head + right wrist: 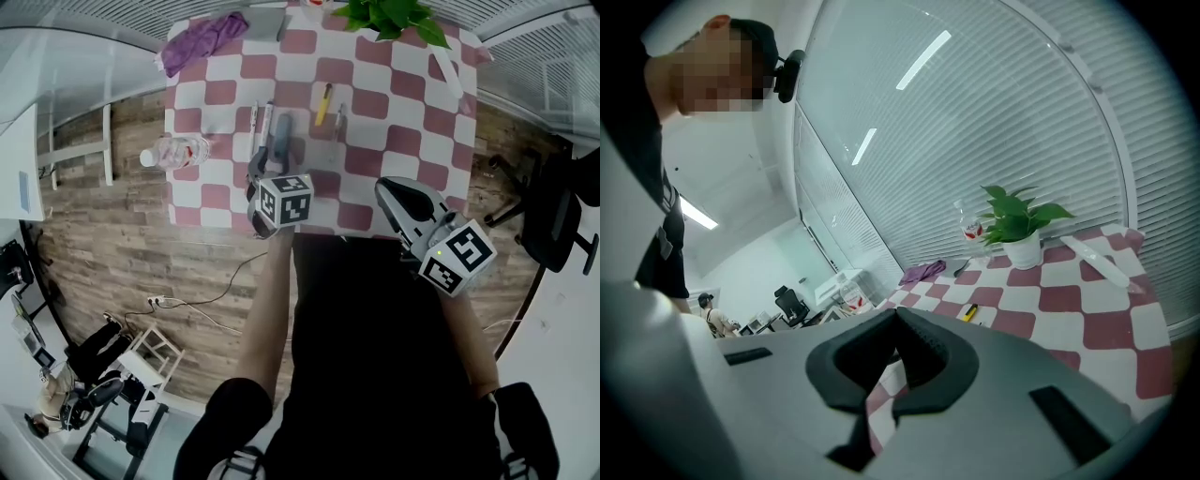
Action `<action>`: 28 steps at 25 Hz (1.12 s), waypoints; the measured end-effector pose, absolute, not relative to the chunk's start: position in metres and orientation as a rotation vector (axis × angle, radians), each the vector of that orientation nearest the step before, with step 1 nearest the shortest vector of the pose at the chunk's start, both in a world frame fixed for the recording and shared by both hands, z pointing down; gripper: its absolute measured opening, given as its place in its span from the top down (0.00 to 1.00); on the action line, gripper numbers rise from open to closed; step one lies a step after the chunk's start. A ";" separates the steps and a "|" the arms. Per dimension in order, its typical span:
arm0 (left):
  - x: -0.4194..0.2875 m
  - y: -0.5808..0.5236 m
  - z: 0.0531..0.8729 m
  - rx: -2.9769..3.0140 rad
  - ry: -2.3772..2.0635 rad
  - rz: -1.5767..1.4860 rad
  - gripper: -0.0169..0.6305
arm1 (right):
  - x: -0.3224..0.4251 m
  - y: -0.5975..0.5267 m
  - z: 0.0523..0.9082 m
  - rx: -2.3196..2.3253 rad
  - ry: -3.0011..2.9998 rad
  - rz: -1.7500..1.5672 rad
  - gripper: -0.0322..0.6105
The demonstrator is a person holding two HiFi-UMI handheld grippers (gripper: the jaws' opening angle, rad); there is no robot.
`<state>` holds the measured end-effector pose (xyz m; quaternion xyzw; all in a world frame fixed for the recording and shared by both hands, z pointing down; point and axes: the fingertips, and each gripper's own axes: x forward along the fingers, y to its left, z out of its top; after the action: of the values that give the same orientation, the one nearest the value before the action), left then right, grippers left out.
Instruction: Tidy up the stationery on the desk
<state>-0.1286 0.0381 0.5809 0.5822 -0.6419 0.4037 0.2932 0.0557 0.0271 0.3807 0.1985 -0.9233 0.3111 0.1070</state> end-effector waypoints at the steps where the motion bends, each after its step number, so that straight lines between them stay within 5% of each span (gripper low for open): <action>1: -0.126 0.038 0.578 1.552 -1.714 1.056 0.69 | 0.056 0.027 0.380 0.585 -2.721 0.915 0.92; 17: -0.019 0.011 0.581 1.746 -1.515 0.920 0.70 | 0.089 0.023 0.382 0.698 -2.702 0.904 0.92; 28: -0.007 0.013 0.600 1.717 -1.478 0.986 0.83 | 0.113 0.022 0.386 0.772 -2.684 0.927 0.92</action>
<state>-0.0073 0.0125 0.6002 0.6563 -0.5649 0.3768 0.3290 0.1125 0.0215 0.3858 0.2610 -0.9076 0.3134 0.0992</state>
